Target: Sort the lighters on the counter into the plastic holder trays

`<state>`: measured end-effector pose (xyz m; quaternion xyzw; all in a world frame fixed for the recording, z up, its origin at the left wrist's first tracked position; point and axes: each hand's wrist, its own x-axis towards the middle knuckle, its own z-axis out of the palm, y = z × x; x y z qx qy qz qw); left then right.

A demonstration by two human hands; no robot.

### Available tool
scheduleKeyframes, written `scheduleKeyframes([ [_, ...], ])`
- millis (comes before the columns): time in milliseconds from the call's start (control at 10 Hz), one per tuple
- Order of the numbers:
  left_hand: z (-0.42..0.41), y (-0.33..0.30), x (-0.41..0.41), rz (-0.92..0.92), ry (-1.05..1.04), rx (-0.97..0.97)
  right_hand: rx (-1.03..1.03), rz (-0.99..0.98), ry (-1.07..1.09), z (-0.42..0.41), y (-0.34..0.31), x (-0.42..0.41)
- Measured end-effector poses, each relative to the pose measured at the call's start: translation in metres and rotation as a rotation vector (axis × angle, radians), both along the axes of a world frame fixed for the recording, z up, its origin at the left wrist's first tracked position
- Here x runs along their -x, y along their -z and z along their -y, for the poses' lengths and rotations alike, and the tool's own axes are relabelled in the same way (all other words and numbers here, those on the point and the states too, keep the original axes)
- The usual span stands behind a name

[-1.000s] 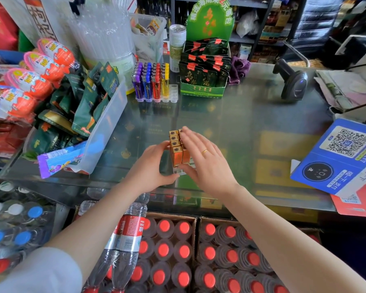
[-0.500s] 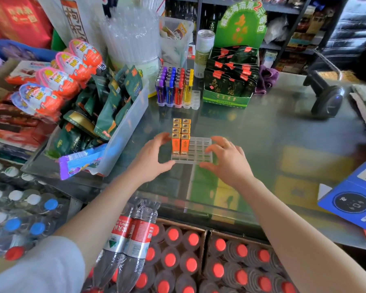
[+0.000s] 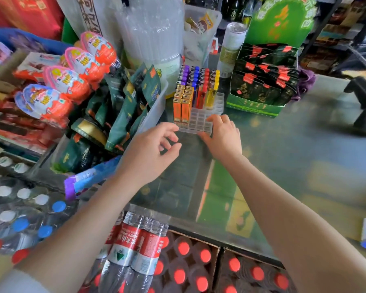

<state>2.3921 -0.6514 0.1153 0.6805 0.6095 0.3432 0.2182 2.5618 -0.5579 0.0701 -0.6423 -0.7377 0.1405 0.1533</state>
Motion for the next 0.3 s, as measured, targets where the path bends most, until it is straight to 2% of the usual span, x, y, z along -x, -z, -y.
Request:
scheduleKeyframes([
  [200,0.007,-0.006,-0.002,-0.023,0.033,-0.034,0.006,0.009,-0.009,0.006,-0.003,0.003],
  [300,0.019,-0.01,0.0,-0.042,0.029,-0.077,0.052,-0.121,-0.014,0.016,-0.008,0.001],
])
